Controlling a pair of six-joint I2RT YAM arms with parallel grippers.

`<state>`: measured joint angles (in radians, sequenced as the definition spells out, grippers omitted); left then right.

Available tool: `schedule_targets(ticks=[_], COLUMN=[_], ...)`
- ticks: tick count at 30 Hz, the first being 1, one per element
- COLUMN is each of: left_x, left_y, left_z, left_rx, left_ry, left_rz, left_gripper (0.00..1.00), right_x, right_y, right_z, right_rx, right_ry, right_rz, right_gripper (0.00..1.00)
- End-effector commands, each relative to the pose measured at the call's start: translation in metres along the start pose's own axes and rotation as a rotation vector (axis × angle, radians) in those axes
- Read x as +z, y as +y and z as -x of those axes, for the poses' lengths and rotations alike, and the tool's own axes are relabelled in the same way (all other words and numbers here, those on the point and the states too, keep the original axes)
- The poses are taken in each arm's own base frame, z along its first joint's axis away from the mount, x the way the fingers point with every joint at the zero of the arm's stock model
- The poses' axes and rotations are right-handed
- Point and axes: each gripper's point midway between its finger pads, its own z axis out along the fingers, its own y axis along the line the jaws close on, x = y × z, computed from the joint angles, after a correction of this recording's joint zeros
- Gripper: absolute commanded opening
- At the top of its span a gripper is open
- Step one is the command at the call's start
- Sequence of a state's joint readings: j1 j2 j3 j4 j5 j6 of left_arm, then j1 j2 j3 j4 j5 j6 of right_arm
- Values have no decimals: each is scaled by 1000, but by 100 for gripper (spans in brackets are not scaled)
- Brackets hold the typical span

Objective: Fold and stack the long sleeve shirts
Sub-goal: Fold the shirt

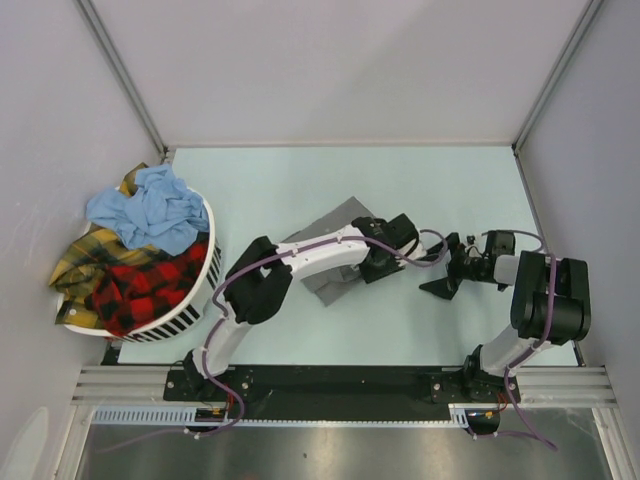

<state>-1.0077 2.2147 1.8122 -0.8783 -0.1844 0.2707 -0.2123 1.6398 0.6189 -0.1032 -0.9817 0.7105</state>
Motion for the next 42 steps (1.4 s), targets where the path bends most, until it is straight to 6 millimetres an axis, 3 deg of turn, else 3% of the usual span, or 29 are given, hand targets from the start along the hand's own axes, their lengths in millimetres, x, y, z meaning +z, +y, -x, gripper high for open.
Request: schedule_targets(ticks=[1,2,4,6,7,9,10,12,15,17,20,21,23,24,26,27,28,29,30,31,32,33,34,35,36,37,38,39,42], left_x=[-71,-82,-106,-126,-135,-145,-154,-162,-167,-171,-164,-167,-162,-162,-161,-158,-158,-157,-153,-153,-152,-149,-148,-147,-146,-145,-144,-144,-142], left_y=[-32,-40,-31,-27,-7,11,38,62,102,112,123,125,128,127,123,117,113,110,106,104,101,97,97,96,96,95,95,96,96], left_z=[64,67,59,51,37,23,8,-4,-43,-56,-81,-85,-99,-107,-111,-115,-115,-116,-119,-119,-119,-122,-123,-123,-124,-126,-126,-127,-130], left_rx=[-154,-150,-174,-219,-273,-350,-412,-453,-555,-591,-674,-694,-740,-751,-744,-744,-734,-734,-740,-745,-745,-751,-755,-756,-761,-768,-771,-773,-787], left_ry=[-259,-284,-322,-361,-382,-418,-465,-524,-554,-559,-523,-530,-530,-532,-542,-534,-539,-537,-527,-528,-530,-518,-514,-515,-512,-507,-506,-508,-500], left_rz=[-234,-297,-326,-411,-411,-441,-402,-355,-275,-253,-238,-234,-254,-253,-269,-281,-295,-307,-315,-325,-339,-347,-349,-354,-357,-359,-361,-361,-361], left_gripper=[55,61,74,78,79,80,80,82,86,87,86,86,86,86,85,85,85,85,85,85,85,85,85,85,85,85,85,85,85], right_x=[-3,-1,7,18,28,42,54,68,95,111,123,123,115,109,96,89,68,70,65,48,49,47,36,35,38,35,36,39,48], right_y=[1,1,3,7,8,10,11,17,20,19,15,12,3,-3,-13,-21,-41,-19,-38,-41,-29,-44,-47,-49,-37,-47,-43,-35,-39], right_z=[0,1,-7,-12,-21,-23,-32,-34,-38,-47,-53,-52,-52,-54,-54,-50,-67,-47,-36,-43,-25,-13,-15,-11,11,9,16,35,42], right_rx=[92,90,99,74,78,59,60,31,23,17,9,8,25,-53,-101,-344,-287,-387,-508,-448,-525,-528,-550,-560,-642,-647,-690,-787,-899], right_ry=[-73,-86,-76,-69,-54,-57,-40,-45,-53,-31,4,9,49,94,188,259,379,392,462,547,553,598,674,714,718,802,819,819,945], right_rz=[2,9,-3,4,-11,2,-9,12,23,16,-8,-18,-58,-76,-162,-156,-284,-260,-267,-327,-309,-351,-360,-356,-370,-360,-352,-374,-372], right_gripper=[100,100,100,100,100,98,97,95,91,87,63,38,16,0,0,0,0,0,0,0,0,0,0,0,0,0,0,0,0])
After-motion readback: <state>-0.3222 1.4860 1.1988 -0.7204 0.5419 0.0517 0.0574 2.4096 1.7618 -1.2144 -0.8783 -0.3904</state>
